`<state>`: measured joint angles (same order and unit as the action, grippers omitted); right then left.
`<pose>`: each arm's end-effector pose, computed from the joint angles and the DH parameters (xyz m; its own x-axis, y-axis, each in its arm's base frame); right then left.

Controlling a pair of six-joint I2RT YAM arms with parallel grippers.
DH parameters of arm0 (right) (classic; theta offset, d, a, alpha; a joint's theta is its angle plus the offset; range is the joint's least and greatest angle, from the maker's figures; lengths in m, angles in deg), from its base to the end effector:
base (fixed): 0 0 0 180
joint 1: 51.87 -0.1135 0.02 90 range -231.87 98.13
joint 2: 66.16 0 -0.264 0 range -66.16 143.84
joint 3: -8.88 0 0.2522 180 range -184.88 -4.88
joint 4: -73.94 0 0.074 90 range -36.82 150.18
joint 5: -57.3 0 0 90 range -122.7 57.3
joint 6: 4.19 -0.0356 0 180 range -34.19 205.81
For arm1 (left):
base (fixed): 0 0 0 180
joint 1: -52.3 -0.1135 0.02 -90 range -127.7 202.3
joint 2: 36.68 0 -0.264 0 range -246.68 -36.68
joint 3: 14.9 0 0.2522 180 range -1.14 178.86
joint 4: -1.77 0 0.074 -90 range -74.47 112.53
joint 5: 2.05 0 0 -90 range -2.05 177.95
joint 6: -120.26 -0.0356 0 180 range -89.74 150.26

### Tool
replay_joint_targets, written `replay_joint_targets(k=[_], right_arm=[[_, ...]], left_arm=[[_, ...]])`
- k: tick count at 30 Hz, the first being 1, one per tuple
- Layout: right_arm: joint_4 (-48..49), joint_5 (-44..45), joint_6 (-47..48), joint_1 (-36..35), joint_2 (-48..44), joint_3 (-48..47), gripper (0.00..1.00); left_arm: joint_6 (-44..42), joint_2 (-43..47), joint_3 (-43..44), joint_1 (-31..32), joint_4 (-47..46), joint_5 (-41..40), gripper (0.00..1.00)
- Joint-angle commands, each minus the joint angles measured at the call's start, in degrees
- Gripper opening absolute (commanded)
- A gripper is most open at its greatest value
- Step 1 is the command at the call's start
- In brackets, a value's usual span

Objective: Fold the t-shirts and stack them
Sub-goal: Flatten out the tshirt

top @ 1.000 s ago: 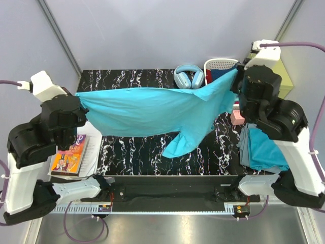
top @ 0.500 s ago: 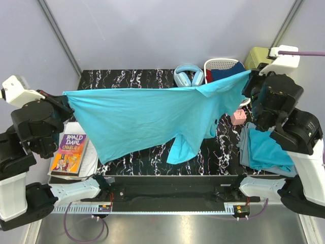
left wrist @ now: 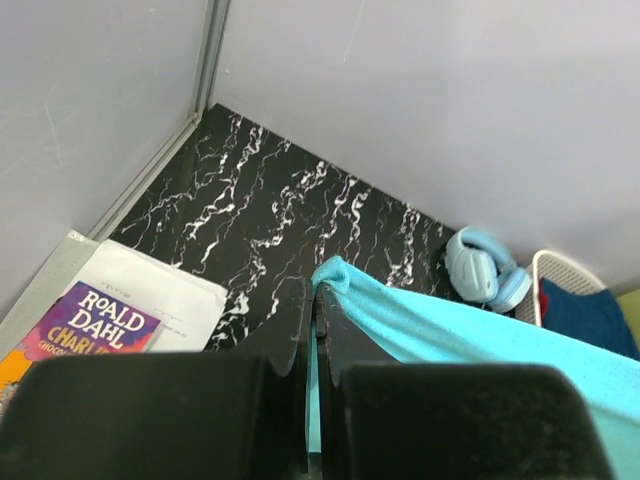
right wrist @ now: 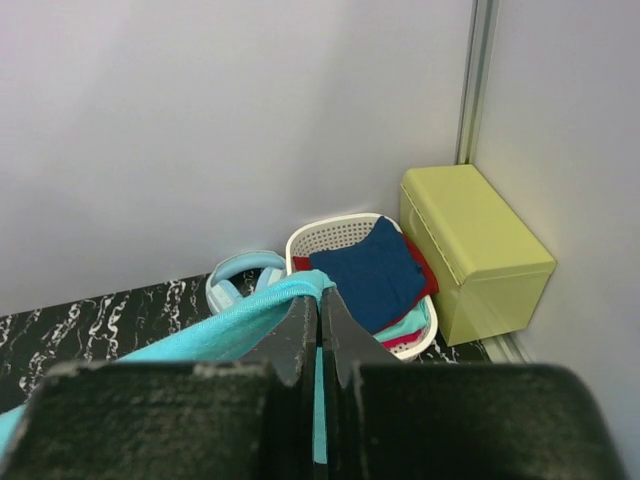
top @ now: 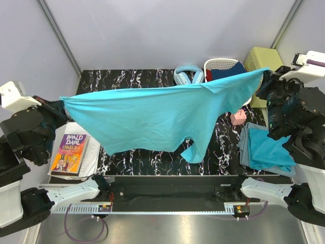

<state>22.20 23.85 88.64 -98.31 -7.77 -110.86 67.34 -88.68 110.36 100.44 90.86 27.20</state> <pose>0.0869 0.0483 0.5753 0.1066 0.0726 -0.9916 0.1729 0.9808 0.0904 0.0352 0.0073 0.5381 -0.0269 -0.4114 -0.9110 -0.2663 0.8814 -0.3902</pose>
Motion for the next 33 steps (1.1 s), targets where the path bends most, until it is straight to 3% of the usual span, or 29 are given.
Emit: replay_joint_targets(k=[1,8,12,17,22,26,33], right_arm=[[1.3,5.6,1.9,0.2,-1.2,0.2,0.0],[4.8,3.7,1.6,0.3,0.8,7.0,0.0],[6.5,0.9,-6.0,1.6,4.1,13.2,0.0],[7.0,-10.1,-15.3,9.0,10.5,16.2,0.0],[11.0,-15.1,-16.4,13.1,17.5,14.5,0.0],[13.4,-17.4,-15.8,16.8,23.9,10.4,0.0],[13.7,-20.2,-17.1,19.1,41.5,-1.4,0.0]], left_arm=[[-1.7,1.6,-1.1,-0.5,0.0,-0.9,0.0],[-1.9,1.4,-6.7,-0.7,-3.3,-4.3,0.0],[-4.3,1.2,-15.6,-0.6,-9.9,-6.4,0.0],[-5.3,-1.9,-22.7,-4.1,-17.3,-4.6,0.0],[-7.2,-3.9,-27.6,-13.2,-24.6,3.3,0.0],[-10.7,-7.2,-30.5,-17.9,-30.3,5.0,0.0],[-12.3,-23.2,-25.5,-26.2,-36.9,14.2,0.0]])
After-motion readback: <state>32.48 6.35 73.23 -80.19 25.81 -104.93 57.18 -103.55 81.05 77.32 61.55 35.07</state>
